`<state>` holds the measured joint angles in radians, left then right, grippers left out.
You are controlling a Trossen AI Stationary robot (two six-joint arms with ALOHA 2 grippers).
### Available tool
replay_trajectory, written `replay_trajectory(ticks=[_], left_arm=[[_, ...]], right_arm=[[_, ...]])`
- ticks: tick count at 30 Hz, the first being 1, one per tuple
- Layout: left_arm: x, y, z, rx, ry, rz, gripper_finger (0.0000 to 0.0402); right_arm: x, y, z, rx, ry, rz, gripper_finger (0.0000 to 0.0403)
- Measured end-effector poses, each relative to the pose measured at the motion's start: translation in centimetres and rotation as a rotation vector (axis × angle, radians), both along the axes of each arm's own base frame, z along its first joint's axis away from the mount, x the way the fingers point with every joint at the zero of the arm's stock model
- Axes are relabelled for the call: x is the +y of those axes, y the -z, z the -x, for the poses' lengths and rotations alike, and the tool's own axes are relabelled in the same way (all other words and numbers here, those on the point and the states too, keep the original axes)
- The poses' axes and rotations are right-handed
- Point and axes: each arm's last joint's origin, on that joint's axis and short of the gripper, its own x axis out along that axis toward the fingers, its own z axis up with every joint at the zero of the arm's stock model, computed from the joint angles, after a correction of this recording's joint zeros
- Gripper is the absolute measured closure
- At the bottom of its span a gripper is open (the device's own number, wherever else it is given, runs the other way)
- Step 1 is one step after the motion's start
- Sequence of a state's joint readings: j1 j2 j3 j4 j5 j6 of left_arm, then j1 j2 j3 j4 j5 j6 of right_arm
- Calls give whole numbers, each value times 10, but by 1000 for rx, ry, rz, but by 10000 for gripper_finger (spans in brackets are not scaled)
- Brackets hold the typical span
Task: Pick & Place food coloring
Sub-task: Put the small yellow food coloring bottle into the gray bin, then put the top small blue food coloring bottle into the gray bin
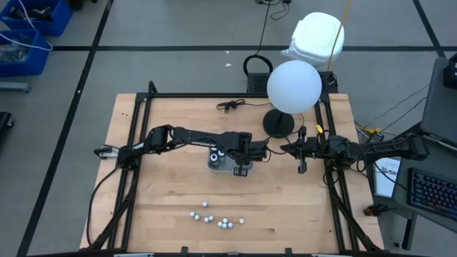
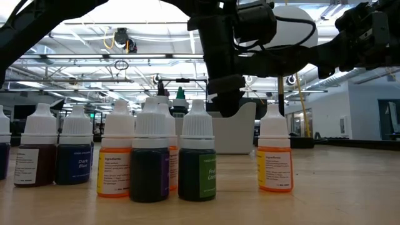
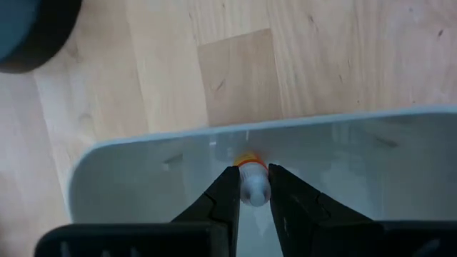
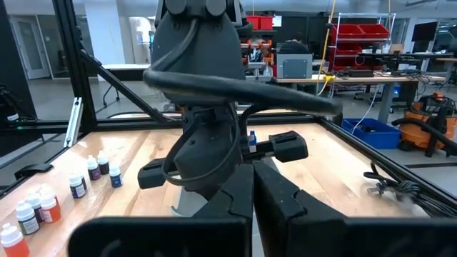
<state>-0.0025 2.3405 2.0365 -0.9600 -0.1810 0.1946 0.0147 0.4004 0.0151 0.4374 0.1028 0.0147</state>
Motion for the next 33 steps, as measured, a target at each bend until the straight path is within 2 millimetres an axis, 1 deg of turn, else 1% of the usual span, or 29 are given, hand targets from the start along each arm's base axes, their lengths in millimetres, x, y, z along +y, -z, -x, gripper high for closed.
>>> replay_trajectory(ticks=[5, 8, 16, 19, 23, 27, 31, 33], left_arm=[[0, 0, 0, -8, -37, 12, 333], [0, 0, 0, -10, -44, 14, 324], [0, 0, 0, -15, -47, 11, 259], [-1, -6, 1, -21, -47, -9, 240], [-7, -31, 9, -49, -44, -53, 223], [-16, -67, 24, -101, -39, -60, 218], [-26, -112, 51, -139, -78, -29, 222], [-33, -138, 72, -157, -117, 0, 228]], right_arm=[[0, 0, 0, 0, 0, 0, 403], [0, 0, 0, 0, 0, 0, 403], [0, 0, 0, 0, 0, 0, 403], [0, 0, 0, 0, 0, 3, 403], [0, -1, 0, -6, 1, 13, 403], [0, -1, 0, -4, 2, 30, 403], [0, -1, 0, -5, 3, 30, 403], [0, -1, 0, -4, 2, 31, 403]])
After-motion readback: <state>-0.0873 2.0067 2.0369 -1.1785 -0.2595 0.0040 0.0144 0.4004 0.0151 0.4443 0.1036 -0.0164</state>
